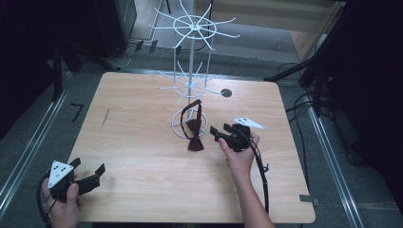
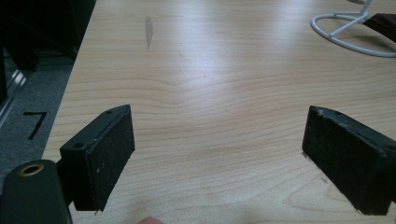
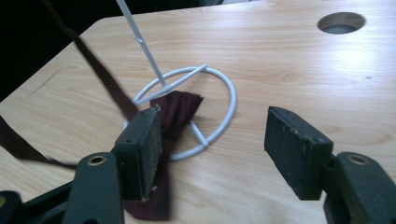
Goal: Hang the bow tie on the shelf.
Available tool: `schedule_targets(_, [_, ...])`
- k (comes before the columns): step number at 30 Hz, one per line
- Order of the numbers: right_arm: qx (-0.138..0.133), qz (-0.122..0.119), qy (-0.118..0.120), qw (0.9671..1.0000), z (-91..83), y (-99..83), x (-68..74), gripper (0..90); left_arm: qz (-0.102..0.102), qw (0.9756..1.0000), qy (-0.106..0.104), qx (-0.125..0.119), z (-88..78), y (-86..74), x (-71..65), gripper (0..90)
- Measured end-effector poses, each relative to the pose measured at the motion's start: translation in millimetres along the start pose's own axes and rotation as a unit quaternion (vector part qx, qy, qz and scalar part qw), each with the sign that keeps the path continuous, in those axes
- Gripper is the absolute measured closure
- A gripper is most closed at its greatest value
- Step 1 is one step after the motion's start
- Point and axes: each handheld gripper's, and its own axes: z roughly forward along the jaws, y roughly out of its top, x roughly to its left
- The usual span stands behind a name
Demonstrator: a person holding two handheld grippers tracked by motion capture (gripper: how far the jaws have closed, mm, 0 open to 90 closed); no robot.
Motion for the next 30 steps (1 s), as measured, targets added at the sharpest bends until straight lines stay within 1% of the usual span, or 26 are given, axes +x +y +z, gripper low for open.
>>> schedule_targets(5, [-0.004,0.003,-0.003,1.0,-17.3,-9.1,-15.1,34.5,0.001,1.0,0.002,0.0,-0.2,0.0,-0.4,9.8])
schedule_targets(7, [-0.005,0.002,-0.004,1.0,-19.9,-10.7,-17.5,34.0,0.001,1.0,0.003,0.0,-0.3,0.0,-0.8,9.8])
schedule_targets(8, [-0.006,0.003,-0.004,1.0,-28.1,-15.6,-24.1,32.4,0.002,1.0,0.003,-0.002,-0.2,-0.2,-0.9,9.8])
schedule_targets(11, [-0.011,0.0,-0.008,0.9999,-39.7,-21.5,-31.9,29.7,0.002,1.0,0.003,-0.003,-0.4,-0.3,-1.0,9.8])
schedule_targets(12, [-0.011,0.0,-0.008,0.9999,-39.7,-21.5,-31.9,29.7,0.002,1.0,0.003,-0.002,-0.5,-0.3,-1.0,9.8])
schedule_targets(13, [-0.012,-0.003,-0.009,0.9999,-43.6,-23.0,-34.6,28.7,0.002,1.0,0.004,-0.003,-0.6,-0.3,-1.1,9.9])
schedule_targets(14, [-0.013,-0.008,-0.013,0.9998,-51.5,-26.0,-39.9,27.2,0.003,1.0,0.004,-0.003,-0.6,-0.3,-1.2,9.8])
schedule_targets(15, [-0.013,-0.008,-0.013,0.9998,-51.5,-26.0,-39.9,27.2,0.003,1.0,0.004,-0.003,-0.6,-0.3,-1.2,9.9])
schedule_targets(16, [-0.014,-0.005,-0.016,0.9998,-59.3,-28.7,-44.8,26.0,0.003,1.0,0.004,-0.003,-0.5,-0.3,-1.4,9.9])
schedule_targets(17, [-0.014,-0.005,-0.016,0.9998,-59.3,-28.7,-44.8,26.0,0.003,1.0,0.004,-0.003,-0.5,-0.3,-1.4,9.8])
schedule_targets(18, [-0.017,-0.005,-0.019,0.9997,-66.6,-31.4,-50.1,24.7,0.003,1.0,0.005,-0.004,-0.5,-0.3,-1.8,9.9])
schedule_targets(23, [-0.02,0.003,-0.023,0.9995,-81.5,-38.5,-62.0,20.5,0.004,1.0,0.007,-0.005,-0.8,-0.5,-2.0,9.8])
schedule_targets(24, [-0.02,0.003,-0.023,0.9995,-81.5,-38.5,-62.0,20.5,0.004,1.0,0.007,-0.005,-0.8,-0.5,-2.0,9.9])
schedule_targets(25, [-0.019,0.001,-0.027,0.9995,-86.5,-41.5,-66.3,19.1,0.005,1.0,0.007,-0.005,-0.8,-0.5,-2.0,9.9])
schedule_targets(30, [-0.019,0.002,-0.031,0.9993,-97.1,-46.8,-74.1,16.2,0.005,0.9999,0.007,-0.005,-1.0,-0.5,-2.1,9.9])
